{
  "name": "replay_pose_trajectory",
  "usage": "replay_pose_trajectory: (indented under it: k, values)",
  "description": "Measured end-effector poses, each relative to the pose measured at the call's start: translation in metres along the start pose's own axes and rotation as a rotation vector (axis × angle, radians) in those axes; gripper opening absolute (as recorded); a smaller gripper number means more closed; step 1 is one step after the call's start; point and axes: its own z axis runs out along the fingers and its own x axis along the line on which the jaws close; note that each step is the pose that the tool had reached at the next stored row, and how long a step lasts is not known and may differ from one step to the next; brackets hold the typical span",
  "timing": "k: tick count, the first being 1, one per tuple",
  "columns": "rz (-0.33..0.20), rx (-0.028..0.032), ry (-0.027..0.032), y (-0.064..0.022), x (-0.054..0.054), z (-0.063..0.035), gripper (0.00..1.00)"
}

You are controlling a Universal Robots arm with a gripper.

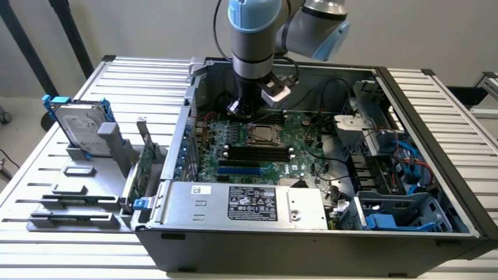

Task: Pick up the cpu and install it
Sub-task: 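Install the first cpu locking lever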

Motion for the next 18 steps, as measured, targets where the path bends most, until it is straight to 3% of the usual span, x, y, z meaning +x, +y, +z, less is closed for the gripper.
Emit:
replay_pose_trajectory:
  k: [18]
  values:
    - [-0.003,-0.0083,-0.0078,0.0020,0.0081,0.0032,0.11]
